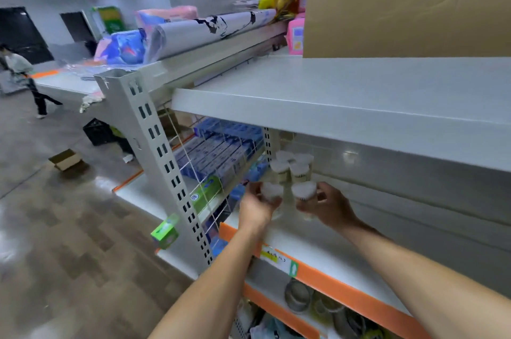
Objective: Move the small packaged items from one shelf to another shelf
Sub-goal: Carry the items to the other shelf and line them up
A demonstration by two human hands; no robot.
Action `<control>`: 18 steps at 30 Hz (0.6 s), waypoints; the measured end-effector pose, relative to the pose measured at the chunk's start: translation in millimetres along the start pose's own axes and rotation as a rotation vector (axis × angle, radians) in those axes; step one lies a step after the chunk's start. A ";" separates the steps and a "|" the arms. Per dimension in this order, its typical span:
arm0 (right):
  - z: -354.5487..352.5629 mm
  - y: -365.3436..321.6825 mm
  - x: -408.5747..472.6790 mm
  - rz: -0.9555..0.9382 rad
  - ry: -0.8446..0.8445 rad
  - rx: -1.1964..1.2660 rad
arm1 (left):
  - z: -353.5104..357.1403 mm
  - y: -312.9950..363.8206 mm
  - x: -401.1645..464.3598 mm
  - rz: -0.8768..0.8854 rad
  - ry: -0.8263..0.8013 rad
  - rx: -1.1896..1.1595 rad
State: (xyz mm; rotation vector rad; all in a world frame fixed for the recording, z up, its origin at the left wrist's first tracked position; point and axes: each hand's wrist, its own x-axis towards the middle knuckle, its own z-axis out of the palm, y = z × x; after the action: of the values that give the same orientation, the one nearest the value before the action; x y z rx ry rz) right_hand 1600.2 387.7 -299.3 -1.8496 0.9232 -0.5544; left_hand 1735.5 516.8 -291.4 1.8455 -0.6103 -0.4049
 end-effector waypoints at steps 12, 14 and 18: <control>48.6 -11.3 18.1 0.123 0.243 -0.035 | 5.0 -11.0 59.0 0.070 -0.131 0.083; 55.7 -14.4 19.9 0.141 0.261 -0.050 | 3.5 -17.9 66.1 0.082 -0.133 0.093; 66.7 -20.1 25.2 0.172 0.279 -0.044 | 0.9 -27.7 81.8 0.099 -0.130 0.050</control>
State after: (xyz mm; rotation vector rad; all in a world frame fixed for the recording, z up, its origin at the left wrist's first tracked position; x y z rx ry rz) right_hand 1669.9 409.9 -310.7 -1.7372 1.2752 -0.7004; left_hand 1807.2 475.5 -316.4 1.8375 -0.8036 -0.4504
